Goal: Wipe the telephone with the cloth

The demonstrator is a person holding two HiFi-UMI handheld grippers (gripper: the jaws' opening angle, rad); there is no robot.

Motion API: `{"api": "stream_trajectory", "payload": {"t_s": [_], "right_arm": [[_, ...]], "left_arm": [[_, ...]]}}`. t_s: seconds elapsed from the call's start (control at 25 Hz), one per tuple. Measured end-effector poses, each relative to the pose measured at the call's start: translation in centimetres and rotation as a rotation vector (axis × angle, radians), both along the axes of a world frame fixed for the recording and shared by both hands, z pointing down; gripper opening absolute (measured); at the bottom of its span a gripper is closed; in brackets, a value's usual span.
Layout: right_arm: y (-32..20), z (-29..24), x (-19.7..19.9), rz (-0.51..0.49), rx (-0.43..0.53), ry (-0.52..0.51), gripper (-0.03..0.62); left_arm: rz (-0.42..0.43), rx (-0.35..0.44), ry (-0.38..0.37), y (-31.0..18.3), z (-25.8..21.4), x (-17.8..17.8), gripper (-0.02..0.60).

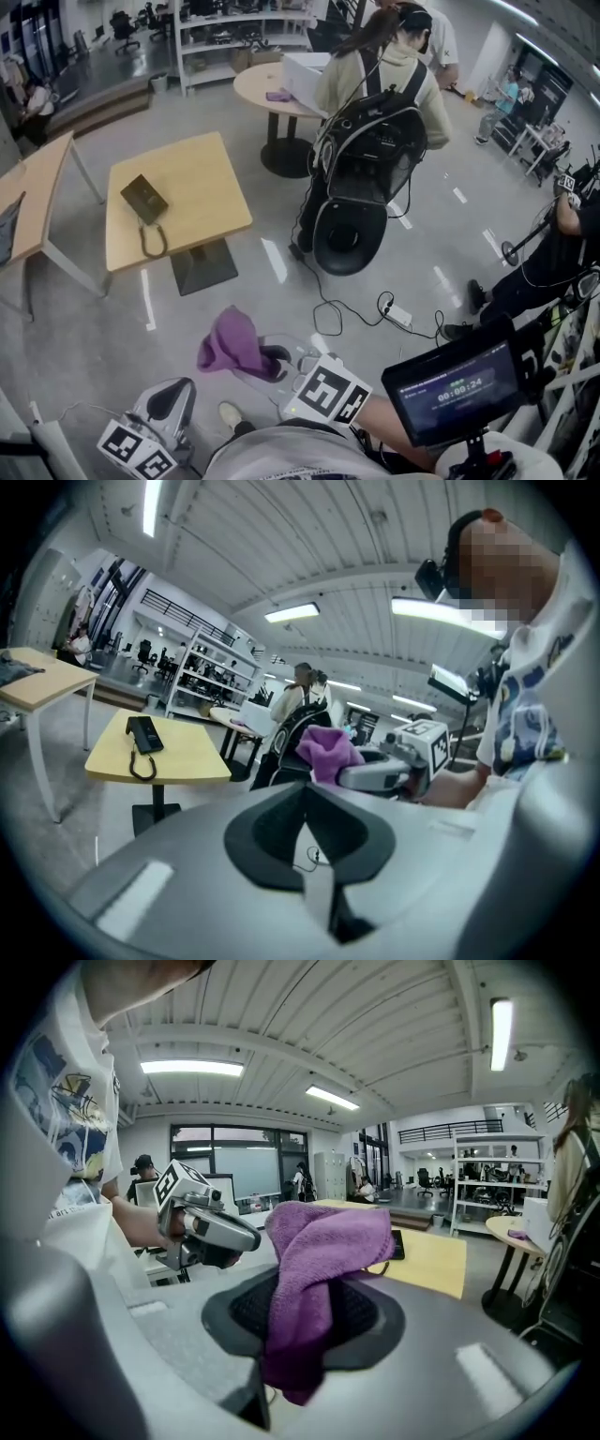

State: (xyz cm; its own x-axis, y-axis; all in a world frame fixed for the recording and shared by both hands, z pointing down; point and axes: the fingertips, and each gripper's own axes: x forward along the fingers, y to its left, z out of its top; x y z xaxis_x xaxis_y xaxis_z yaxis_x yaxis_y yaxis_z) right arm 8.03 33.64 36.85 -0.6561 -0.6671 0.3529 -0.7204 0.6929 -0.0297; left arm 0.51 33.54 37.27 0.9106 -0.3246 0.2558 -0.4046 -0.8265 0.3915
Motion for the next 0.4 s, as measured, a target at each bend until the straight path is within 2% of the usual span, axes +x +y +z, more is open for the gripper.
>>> {"api": "stream_trajectory", "payload": {"t_s": [0.4], "right_arm": [[2.5, -1.2, 3.6, -0.001, -0.007, -0.018, 0.115]], "left_arm": [[0.003, -0.024, -0.031, 3.4, -0.9, 3.2, 0.005]]}}
